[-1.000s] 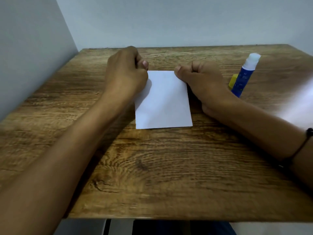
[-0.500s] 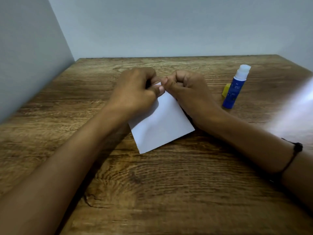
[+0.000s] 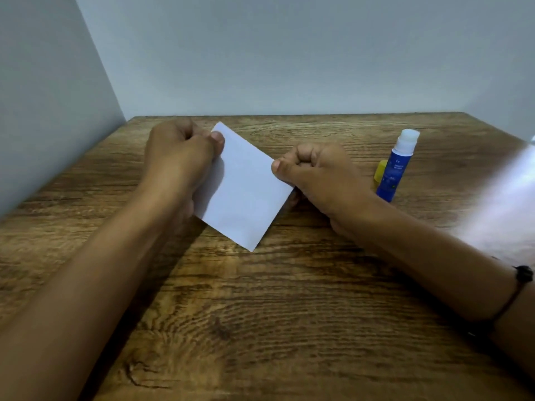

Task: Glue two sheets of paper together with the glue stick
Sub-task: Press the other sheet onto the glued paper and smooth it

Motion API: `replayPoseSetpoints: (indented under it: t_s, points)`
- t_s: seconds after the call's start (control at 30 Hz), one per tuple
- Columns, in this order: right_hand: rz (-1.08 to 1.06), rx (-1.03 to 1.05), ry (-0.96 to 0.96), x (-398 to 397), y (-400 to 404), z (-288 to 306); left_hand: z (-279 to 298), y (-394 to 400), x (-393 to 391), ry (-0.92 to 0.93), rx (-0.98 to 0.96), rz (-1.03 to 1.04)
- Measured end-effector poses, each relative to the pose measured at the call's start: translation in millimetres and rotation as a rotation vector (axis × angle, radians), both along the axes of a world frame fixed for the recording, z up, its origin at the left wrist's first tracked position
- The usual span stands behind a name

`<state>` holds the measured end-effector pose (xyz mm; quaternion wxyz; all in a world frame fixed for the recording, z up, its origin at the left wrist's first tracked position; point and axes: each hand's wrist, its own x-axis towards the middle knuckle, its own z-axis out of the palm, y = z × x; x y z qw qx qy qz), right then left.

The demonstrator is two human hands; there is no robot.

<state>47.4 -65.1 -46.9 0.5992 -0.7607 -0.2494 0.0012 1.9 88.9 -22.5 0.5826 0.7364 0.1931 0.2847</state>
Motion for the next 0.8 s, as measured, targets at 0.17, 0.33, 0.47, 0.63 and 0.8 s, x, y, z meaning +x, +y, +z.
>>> replayPoseSetpoints:
  t_s: [0.17,0.33,0.47,0.63,0.8]
  points:
    - [-0.017,-0.017,0.005,0.6,-3.8,-1.3,-7.5,1.1,-0.3,0.072,0.444,0.049]
    - [0.019,-0.231,-0.214,-1.7,-9.6,5.2,-8.3,-9.7,-8.0,-0.152,1.096,-0.133]
    - [0.045,-0.287,-0.349,-6.7,-9.5,7.4,-5.8,-17.2,-8.5,-0.189,1.171,-0.304]
    - [0.086,-0.271,-0.363,-9.3,-10.5,8.1,-7.3,-14.2,-7.1,-0.137,1.012,-0.404]
    - [0.048,-0.176,-0.28,-2.2,-11.0,11.0,-5.1,-16.3,-7.0,-0.122,0.947,-0.31]
